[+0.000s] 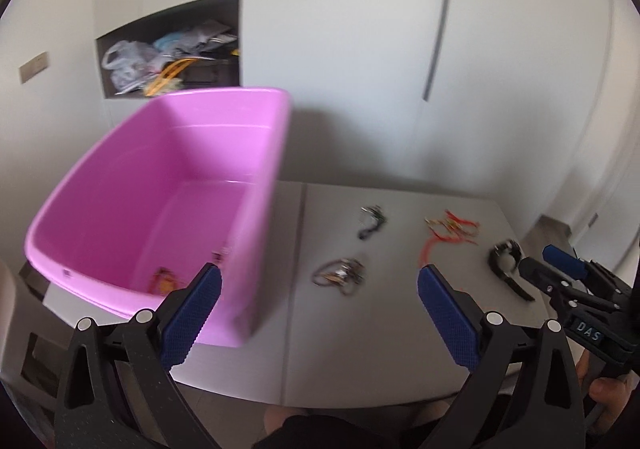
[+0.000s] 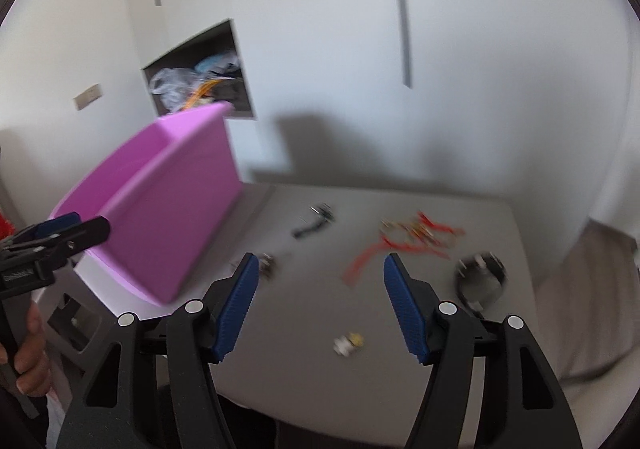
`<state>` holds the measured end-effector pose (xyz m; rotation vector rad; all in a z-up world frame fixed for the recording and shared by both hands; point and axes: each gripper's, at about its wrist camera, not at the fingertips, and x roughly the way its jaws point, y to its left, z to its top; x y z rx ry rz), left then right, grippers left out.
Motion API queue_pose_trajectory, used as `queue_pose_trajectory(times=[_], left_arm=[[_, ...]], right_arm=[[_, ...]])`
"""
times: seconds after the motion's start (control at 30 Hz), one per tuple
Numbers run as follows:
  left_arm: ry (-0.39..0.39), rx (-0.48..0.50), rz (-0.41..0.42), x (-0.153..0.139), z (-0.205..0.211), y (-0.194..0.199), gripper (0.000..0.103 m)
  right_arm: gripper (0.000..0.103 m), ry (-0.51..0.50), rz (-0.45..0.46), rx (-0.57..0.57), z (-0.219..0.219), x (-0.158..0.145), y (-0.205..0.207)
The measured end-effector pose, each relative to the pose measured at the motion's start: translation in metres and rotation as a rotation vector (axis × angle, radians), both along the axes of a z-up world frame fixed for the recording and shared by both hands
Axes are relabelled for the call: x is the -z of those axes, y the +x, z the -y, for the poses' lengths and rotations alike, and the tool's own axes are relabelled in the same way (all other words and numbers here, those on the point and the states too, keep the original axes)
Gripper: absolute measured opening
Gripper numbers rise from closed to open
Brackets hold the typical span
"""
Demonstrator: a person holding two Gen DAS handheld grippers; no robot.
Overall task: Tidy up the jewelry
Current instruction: 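Move both tools back over the table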
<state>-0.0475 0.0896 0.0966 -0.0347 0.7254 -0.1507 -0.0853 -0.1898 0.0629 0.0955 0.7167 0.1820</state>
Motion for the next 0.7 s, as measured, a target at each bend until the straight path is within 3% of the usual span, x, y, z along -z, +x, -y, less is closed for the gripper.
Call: queue_pose_trajectory(times=[0.27,0.7], left_arm=[[0.01,0.045,-0.06,0.043,0.025,0.009,0.097],[0.067,-0.001,-0.189,0.115,0.028,0.051,0.097]], right_arm=[[0.062,0.005,-0.074,0.083,0.018,0.043,-0.008],[0.062,0.008,-0.184,0.07,0.005,0.101,0.024]])
